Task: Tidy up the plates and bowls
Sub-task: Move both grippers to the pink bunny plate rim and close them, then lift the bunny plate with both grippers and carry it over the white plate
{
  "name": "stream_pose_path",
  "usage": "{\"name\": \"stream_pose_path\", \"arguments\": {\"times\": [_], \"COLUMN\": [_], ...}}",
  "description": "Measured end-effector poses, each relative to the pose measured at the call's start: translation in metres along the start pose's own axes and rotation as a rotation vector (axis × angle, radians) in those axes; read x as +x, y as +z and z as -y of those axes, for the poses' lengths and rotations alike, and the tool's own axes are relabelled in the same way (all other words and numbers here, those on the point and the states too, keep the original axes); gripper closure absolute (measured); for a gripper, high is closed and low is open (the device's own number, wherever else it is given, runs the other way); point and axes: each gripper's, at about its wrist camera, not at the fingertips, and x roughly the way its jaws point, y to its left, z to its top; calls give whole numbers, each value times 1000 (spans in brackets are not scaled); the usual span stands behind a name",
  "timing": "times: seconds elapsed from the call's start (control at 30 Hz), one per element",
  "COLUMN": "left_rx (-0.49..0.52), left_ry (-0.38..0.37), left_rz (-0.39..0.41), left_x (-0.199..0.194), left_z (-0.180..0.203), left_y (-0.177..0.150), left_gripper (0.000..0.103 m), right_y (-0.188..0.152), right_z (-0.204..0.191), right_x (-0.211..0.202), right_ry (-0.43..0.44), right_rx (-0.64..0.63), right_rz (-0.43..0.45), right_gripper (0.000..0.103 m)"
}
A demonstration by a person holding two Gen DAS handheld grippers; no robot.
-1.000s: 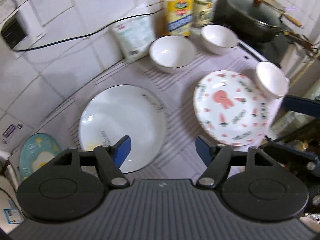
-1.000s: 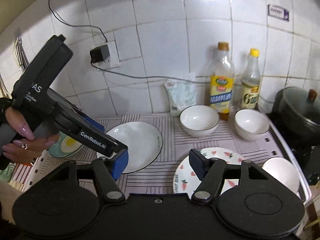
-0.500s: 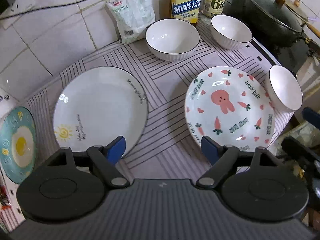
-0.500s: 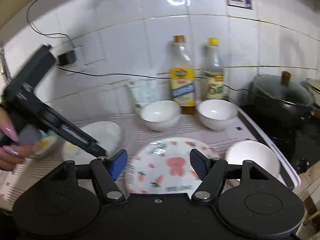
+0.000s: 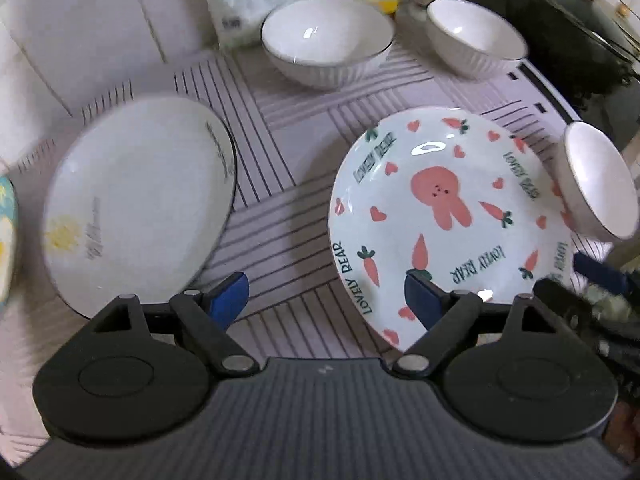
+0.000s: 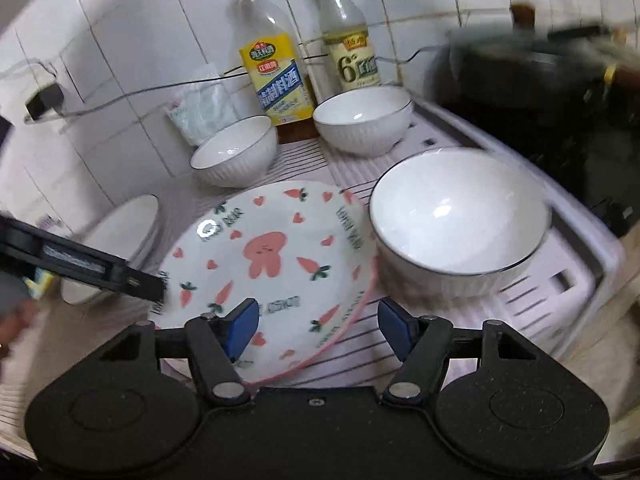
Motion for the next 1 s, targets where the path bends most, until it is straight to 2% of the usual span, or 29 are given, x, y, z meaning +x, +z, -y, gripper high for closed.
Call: {"name": "stream_pose_path", "arguments": {"times": [0.13,0.2,0.3,0.33,0.37,0.4,0.47,0.5,0.57,0.77,0.87,1.0], "left_rx": [-63,-73,-72,-65,-59,-61,-82,-93,-131,-136,-131,-88], "left_ry": [14,14,18,15,7,-6,-41,-64,-108,-120,-104,-87], "left_rz": [-33,-38,-48,-50,-48,-44,-47,-53,-65,-49,-68,-79], "left_x": [17,20,21,20,21,20,22,23,24,25,24,17], "left_z": [-5,-7,-5,-3,-2,-1,0,1,2,3,5,6], "left_y": [0,0,1,1,2,3,3,4,7,5,8,8], "left_gripper": [24,25,26,30,36,39,54,58,74,75,75,75], "right_y": [-8,-6,-2,-2,-2,-2,-2,-2,-2,0,4,7], "right_z": [-10,-5,8,11,14,19,27,28,29,40,39,29], "right_x": [13,19,22,22,22,23,23,25,26,32,32,29], "right_ry": [-18,-2,7,-7,-14,6,34,43,58,123,123,122], "right_rx": [-105,-57,13,15,22,51,107,113,106,123,101,-1], "right_rz": [11,13,-1,-5,-6,-12,-22,-26,-29,-48,-67,-97], "right_gripper": [37,43,65,77,79,81,82,82,82,83,82,80]}}
